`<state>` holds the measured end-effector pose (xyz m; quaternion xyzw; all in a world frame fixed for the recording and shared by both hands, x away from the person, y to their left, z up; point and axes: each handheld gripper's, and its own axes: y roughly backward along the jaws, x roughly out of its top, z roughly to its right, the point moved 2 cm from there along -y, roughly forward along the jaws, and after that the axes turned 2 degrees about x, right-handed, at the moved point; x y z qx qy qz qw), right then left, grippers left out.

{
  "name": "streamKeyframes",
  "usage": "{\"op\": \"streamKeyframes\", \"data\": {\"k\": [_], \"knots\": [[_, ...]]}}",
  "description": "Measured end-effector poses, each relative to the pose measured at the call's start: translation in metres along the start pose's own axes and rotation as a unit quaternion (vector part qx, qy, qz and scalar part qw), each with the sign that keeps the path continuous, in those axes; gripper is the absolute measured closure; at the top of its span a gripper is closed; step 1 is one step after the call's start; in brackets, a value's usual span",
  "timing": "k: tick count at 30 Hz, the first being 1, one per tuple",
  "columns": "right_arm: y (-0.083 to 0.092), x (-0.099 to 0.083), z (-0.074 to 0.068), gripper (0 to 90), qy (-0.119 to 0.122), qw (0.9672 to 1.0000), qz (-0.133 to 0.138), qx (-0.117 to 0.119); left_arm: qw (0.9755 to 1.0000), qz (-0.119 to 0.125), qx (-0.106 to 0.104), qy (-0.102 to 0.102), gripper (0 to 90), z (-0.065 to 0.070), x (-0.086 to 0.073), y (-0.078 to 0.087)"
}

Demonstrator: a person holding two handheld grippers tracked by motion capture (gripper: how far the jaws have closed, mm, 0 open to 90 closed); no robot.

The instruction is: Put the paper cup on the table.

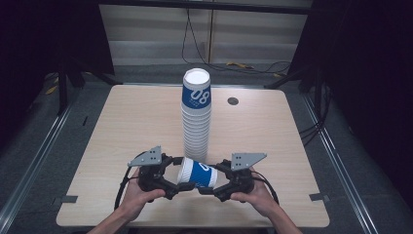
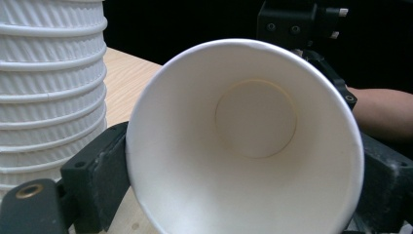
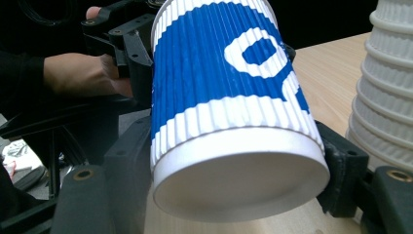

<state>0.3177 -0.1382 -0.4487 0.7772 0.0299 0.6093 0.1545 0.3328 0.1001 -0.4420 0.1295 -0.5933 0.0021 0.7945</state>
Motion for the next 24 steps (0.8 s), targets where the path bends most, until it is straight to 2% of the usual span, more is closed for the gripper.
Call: {"op": "streamKeyframes", "data": {"k": [13,16,19,24], "knots": [[0.0013,-0.0002,-0.0032,27.4,0.004,0.9998,-0.021,0.002,0.9995,-0.009,-0.030,0.005,15.9,-0.0023,-0.0001,0.0042],[0.0005,-0.0008,-0.0037,26.3,0.006,0.9994,-0.033,-0.001,0.9996,-0.010,-0.028,-0.001,16.6,-0.0004,0.0007,0.0037],[-0.0011,-0.0020,-0.0036,24.0,0.003,0.9991,-0.042,-0.003,0.9994,-0.017,-0.025,-0.016,17.6,0.0019,0.0027,0.0033],[-0.0014,-0.0023,-0.0044,23.4,0.006,0.9990,-0.044,-0.007,0.9993,-0.018,-0.026,-0.019,18.0,0.0030,0.0030,0.0042]]}}
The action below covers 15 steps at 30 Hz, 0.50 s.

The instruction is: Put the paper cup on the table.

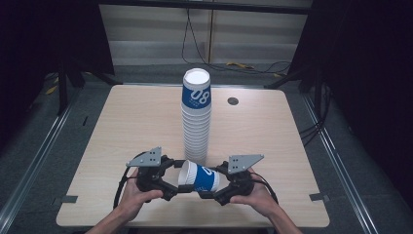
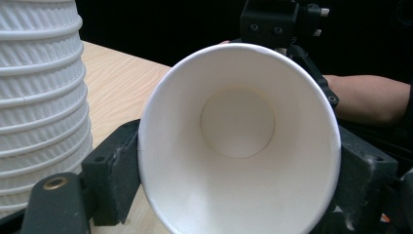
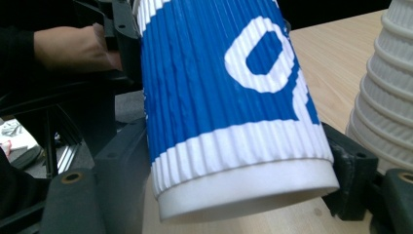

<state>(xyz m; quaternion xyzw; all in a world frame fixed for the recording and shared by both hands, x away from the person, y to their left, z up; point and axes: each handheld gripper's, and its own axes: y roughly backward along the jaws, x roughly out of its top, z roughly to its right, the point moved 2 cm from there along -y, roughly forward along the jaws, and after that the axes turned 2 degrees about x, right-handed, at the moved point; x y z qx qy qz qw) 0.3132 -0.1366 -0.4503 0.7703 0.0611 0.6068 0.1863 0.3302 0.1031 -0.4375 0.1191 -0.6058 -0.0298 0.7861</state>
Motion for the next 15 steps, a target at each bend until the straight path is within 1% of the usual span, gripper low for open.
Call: {"op": "streamKeyframes", "data": {"k": [2,4,6,9,12,13,15], "knots": [[0.000,-0.001,0.000,21.2,-0.003,1.0000,-0.007,-0.004,1.0000,-0.001,0.001,0.001,18.0,0.000,0.001,0.001],[0.000,-0.002,0.000,16.3,-0.008,0.9998,-0.011,-0.017,1.0000,0.000,0.002,0.002,17.9,0.000,0.002,0.003],[0.000,-0.002,0.000,17.5,-0.010,0.9998,-0.011,-0.014,0.9999,-0.001,0.010,-0.004,17.9,-0.001,0.002,0.005],[0.000,-0.003,0.000,15.6,-0.009,0.9995,-0.017,-0.023,0.9998,-0.004,0.018,0.005,17.8,-0.004,0.003,0.010],[-0.001,-0.006,0.000,14.7,-0.009,0.9993,-0.022,-0.028,0.9996,-0.008,0.028,0.007,17.8,-0.007,0.004,0.014],[-0.001,-0.007,0.000,14.4,-0.008,0.9992,-0.024,-0.030,0.9994,-0.013,0.030,0.009,17.8,-0.007,0.003,0.015],[-0.001,-0.008,0.001,14.1,-0.014,0.9990,-0.026,-0.033,0.9991,-0.017,0.036,0.012,17.8,-0.009,0.001,0.016]]}}
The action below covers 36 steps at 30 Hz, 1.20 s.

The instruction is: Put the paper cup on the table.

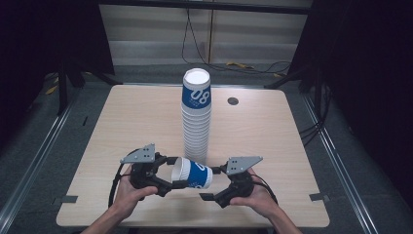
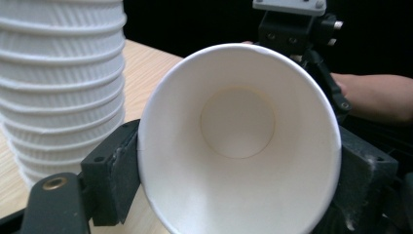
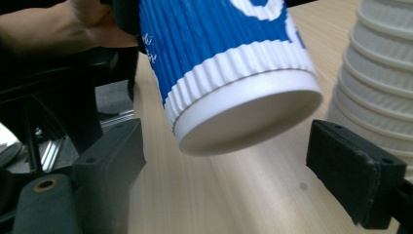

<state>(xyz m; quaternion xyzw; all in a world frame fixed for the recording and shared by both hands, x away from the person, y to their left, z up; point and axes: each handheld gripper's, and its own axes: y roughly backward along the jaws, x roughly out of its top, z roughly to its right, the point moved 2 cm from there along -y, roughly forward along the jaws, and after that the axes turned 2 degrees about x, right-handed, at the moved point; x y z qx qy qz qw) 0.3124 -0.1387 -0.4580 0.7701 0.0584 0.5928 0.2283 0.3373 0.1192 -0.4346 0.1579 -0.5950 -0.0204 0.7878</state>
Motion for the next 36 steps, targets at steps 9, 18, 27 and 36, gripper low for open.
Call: {"op": "streamKeyframes", "data": {"k": [9,18,27,36], "knots": [[0.004,-0.003,0.004,14.6,0.004,0.9989,-0.032,-0.033,0.9989,-0.040,0.009,0.026,17.6,-0.002,-0.004,0.004],[0.010,-0.004,0.011,13.9,-0.001,0.9971,-0.036,-0.067,0.9970,-0.064,0.040,0.020,17.6,-0.006,-0.006,0.011],[0.022,-0.006,0.027,13.9,-0.033,0.9889,-0.018,-0.144,0.9943,-0.080,0.061,0.034,17.6,-0.018,-0.006,0.021],[0.029,-0.008,0.035,13.9,-0.048,0.9851,-0.009,-0.165,0.9874,-0.112,0.109,0.027,17.4,-0.031,0.000,0.038]]}}
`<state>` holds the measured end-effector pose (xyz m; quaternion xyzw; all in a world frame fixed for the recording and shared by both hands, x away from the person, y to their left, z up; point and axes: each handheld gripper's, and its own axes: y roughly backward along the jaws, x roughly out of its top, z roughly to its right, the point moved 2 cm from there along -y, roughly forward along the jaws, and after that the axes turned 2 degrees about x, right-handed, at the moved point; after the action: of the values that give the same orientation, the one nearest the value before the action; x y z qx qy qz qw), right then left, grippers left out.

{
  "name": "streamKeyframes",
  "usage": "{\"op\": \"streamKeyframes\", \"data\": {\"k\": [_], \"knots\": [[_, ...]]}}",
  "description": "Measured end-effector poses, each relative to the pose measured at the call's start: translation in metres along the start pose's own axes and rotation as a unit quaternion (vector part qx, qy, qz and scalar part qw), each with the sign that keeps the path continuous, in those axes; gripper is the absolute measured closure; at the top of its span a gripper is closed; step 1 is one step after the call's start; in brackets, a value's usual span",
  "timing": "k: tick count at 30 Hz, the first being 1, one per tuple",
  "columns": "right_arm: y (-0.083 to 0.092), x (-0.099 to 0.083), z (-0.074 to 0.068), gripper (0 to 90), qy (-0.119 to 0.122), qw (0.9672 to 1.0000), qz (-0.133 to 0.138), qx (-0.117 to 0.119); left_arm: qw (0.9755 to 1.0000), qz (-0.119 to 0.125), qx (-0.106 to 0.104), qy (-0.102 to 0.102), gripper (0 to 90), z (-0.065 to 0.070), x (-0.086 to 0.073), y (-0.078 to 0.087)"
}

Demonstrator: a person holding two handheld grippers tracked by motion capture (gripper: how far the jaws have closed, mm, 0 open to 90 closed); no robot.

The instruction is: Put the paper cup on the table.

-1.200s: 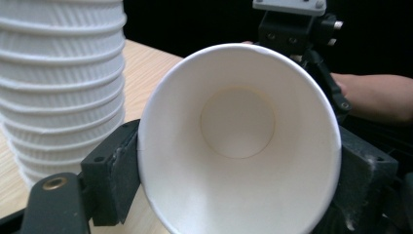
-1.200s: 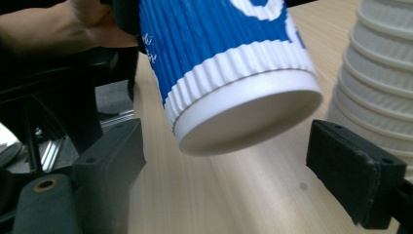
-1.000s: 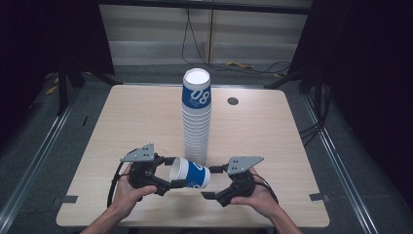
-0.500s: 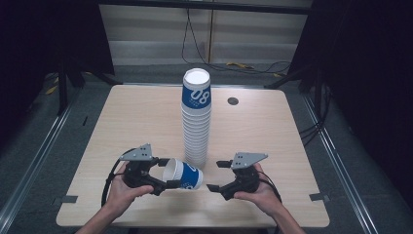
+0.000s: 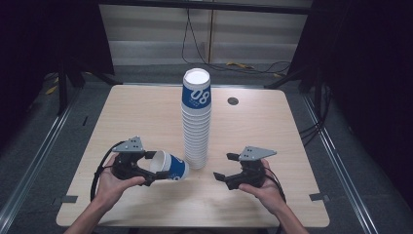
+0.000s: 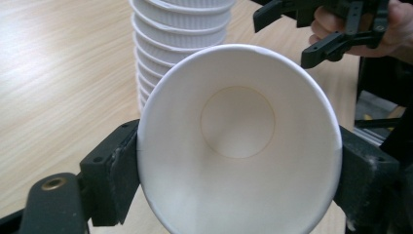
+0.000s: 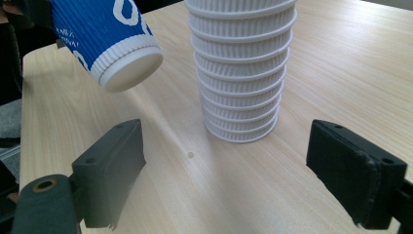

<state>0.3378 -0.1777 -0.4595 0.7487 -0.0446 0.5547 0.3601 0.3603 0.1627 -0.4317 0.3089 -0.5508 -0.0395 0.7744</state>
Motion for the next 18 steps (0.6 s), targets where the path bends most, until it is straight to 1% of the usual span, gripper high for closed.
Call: {"op": "streamKeyframes", "data": {"k": [1,2,3,5,6,8,10,12,14,16,17,18], "knots": [[0.000,0.000,0.001,13.9,-0.003,1.0000,0.002,0.001,1.0000,-0.002,-0.001,0.001,17.4,-0.001,0.001,0.001],[-0.001,0.000,0.002,13.9,-0.005,1.0000,0.002,0.001,1.0000,-0.004,0.004,0.000,17.5,-0.001,0.003,0.003],[-0.001,0.000,0.002,14.0,-0.007,1.0000,0.001,-0.001,0.9999,-0.011,0.007,-0.001,17.4,-0.002,0.004,0.005],[-0.002,0.000,0.003,13.9,-0.009,1.0000,0.001,-0.002,0.9998,-0.014,0.014,-0.003,17.4,-0.005,0.006,0.008],[-0.003,0.000,0.004,13.9,-0.009,1.0000,0.001,-0.003,0.9996,-0.021,0.019,-0.002,17.4,-0.006,0.007,0.009],[-0.003,-0.001,0.006,14.0,-0.013,0.9999,0.002,-0.005,0.9992,-0.030,0.021,-0.012,17.4,-0.009,0.008,0.009],[-0.003,-0.002,0.007,14.2,-0.019,0.9998,0.001,-0.002,0.9984,-0.041,0.034,-0.018,17.4,-0.010,0.010,0.011],[-0.003,-0.002,0.008,14.1,-0.019,0.9998,0.000,-0.002,0.9978,-0.048,0.038,-0.023,17.3,-0.012,0.012,0.014],[-0.002,-0.002,0.007,14.1,-0.019,0.9998,0.002,-0.001,0.9970,-0.059,0.044,-0.023,17.3,-0.015,0.014,0.017],[-0.002,-0.002,0.007,14.1,-0.018,0.9998,0.004,-0.002,0.9963,-0.066,0.054,-0.014,17.3,-0.020,0.016,0.021],[-0.003,-0.001,0.007,14.0,-0.017,0.9998,0.004,-0.001,0.9952,-0.069,0.067,-0.015,17.3,-0.024,0.017,0.022],[-0.003,-0.002,0.006,14.1,-0.019,0.9998,0.001,0.000,0.9942,-0.073,0.078,-0.011,17.4,-0.027,0.018,0.022]]}}
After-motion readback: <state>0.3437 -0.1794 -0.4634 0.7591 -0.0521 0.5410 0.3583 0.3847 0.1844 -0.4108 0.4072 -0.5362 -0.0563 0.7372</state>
